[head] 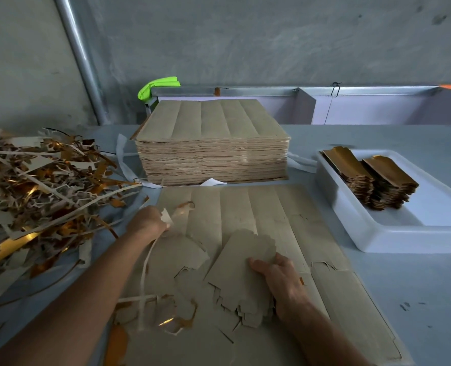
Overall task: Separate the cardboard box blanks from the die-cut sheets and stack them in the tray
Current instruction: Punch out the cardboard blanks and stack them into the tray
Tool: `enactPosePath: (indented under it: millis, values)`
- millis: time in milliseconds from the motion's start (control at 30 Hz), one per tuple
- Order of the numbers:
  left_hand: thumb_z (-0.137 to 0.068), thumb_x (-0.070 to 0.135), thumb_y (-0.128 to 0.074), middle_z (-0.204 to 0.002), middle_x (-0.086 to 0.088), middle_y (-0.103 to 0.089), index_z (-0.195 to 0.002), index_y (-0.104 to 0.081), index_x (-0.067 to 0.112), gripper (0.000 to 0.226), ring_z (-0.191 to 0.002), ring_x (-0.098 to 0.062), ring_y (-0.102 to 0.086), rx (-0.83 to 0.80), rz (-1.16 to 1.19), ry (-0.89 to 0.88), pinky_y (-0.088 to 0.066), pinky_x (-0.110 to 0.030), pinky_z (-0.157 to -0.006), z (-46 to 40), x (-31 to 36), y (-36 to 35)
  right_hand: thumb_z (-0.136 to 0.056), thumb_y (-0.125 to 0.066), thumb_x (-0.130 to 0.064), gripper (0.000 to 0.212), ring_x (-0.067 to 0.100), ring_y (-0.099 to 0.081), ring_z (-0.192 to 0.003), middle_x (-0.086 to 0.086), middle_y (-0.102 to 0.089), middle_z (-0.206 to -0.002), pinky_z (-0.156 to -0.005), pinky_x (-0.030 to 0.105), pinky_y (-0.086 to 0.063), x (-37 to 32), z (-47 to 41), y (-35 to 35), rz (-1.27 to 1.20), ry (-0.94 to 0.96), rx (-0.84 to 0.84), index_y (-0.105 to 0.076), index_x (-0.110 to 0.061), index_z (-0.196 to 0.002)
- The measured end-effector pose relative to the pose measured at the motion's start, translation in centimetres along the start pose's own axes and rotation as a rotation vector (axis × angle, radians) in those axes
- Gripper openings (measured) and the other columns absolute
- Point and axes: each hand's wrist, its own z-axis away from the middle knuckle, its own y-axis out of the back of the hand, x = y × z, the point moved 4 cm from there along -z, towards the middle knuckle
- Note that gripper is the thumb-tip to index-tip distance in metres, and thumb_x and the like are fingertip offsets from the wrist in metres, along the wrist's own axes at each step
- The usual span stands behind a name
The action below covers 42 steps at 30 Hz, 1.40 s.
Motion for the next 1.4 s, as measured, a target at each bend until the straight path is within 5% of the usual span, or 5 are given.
enactPosePath:
  millis: [400,633,933,1133,1400]
  values:
    - [-0.097,0.014,-0.046,-0.088,-0.007,-0.052,-0.094,-0.046,0.011,0.005,-0.081,-0.019,-0.047,0.226,0.792,-0.378,-0.037,-0.032,-0.066,1.1,5.3,3.9,-0.085,-0.066,-0.007,0.017,0.031,-0.071,-0.083,0.015,-0.074,-0.090,-0.070,0.040,-0.058,-0.4,0.1,0.7,-0.305,0.007,0.053,-0.066,-0.003,-0.101]
    - [-0.095,0.001,-0.048,-0.095,-0.003,-0.064,-0.101,-0.059,0.012,0.016,-0.082,-0.004,-0.062,-0.083,1.316,-0.623,-0.051,-0.015,-0.077,3.6,9.8,6.3,-0.088,-0.062,-0.008,0.048,0.018,-0.065,-0.090,0.001,-0.060,-0.105,-0.049,0.022,-0.053,-10.4,1.3,6.4,0.101,0.639,0.391,-0.044,-0.025,-0.129]
    - [-0.094,-0.008,-0.043,-0.083,-0.002,-0.058,-0.092,-0.052,0.007,0.017,-0.074,-0.001,-0.057,-0.192,1.254,-0.793,-0.046,-0.013,-0.074,7.2,14.8,5.9,-0.093,-0.051,-0.004,0.023,0.006,-0.066,-0.069,0.009,-0.069,-0.097,-0.063,0.017,-0.054,-13.8,-1.6,1.1,0.981,0.747,0.033,-0.070,-0.011,-0.102]
    - [-0.093,-0.004,-0.047,-0.074,-0.010,-0.047,-0.092,-0.043,0.002,0.008,-0.072,-0.017,-0.040,0.027,0.959,-0.818,-0.035,-0.020,-0.063,7.0,15.9,5.2,-0.090,-0.055,-0.016,0.034,0.003,-0.056,-0.050,-0.005,-0.061,-0.055,-0.051,0.016,-0.044,-13.2,-1.4,-0.9,0.485,0.550,-0.208,-0.064,-0.015,-0.058]
    - [-0.092,0.013,-0.059,-0.081,0.001,-0.055,-0.102,-0.054,0.005,0.015,-0.074,-0.010,-0.050,0.135,0.905,-0.755,-0.040,-0.016,-0.068,6.5,14.8,4.8,-0.084,-0.069,-0.024,0.015,0.024,-0.072,-0.078,0.008,-0.074,-0.082,-0.077,0.044,-0.059,-11.8,-2.4,0.3,0.455,0.397,-0.030,-0.076,-0.011,-0.081]
